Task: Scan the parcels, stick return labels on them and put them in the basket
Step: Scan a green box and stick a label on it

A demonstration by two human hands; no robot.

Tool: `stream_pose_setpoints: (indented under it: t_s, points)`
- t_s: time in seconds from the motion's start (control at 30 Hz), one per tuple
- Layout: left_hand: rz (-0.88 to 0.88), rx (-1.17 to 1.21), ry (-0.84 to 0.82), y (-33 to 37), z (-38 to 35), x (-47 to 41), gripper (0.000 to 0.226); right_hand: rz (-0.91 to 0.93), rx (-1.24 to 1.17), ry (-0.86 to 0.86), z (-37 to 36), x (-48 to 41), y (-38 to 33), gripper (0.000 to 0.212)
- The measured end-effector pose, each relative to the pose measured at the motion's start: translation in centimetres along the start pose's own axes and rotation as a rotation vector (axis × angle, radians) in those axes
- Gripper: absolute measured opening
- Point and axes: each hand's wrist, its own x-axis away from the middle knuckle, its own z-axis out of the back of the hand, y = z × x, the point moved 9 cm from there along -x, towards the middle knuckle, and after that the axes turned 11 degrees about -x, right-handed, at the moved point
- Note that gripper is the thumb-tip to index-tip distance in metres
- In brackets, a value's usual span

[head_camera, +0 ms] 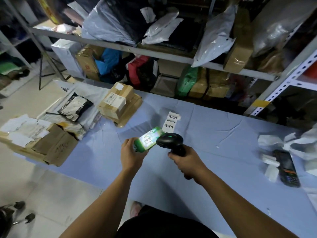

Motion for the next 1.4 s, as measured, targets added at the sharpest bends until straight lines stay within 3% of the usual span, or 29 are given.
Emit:
stream_pose_setpoints:
  t_s: [0.57, 0.7, 0.8, 1.03, 1.23, 1.4]
  points:
    - [0.019, 0.081, -0.071, -0.4, -1.2, -1.7, 0.057, -0.030, -0.001, 0.052, 1.6, 0.1, -0.4, 0.014]
    - [0.018, 0.119, -0.141, -0.4, -1.9, -1.6, 0.055, 0.055, 0.101, 0.171, 3.2, -0.5, -0.3, 0.008]
    - [0.000, 0.101, -0.234, -0.5, -2.6, -1.5, 0.056, 0.019, 0.111, 0.221, 4.5, -1.5, 1.5, 0.010]
    - [-0.038, 0.093, -0.465, -0.8, -4.8, -0.8, 0.057, -0.083, 0.390, 0.364, 8.4, -3.9, 6.8, 0.036]
    - [-0.119, 0.016, -0.571, 0.4, -6.3, -0.9, 0.059, -0.213, 0.691, 0.445, 10.0, -5.6, 10.1, 0.037]
    - [-0.153, 0.024, -0.595, 0.4, -6.9, -1.5, 0.058, -0.277, 0.762, 0.477, 10.2, -6.3, 11.8, 0.039]
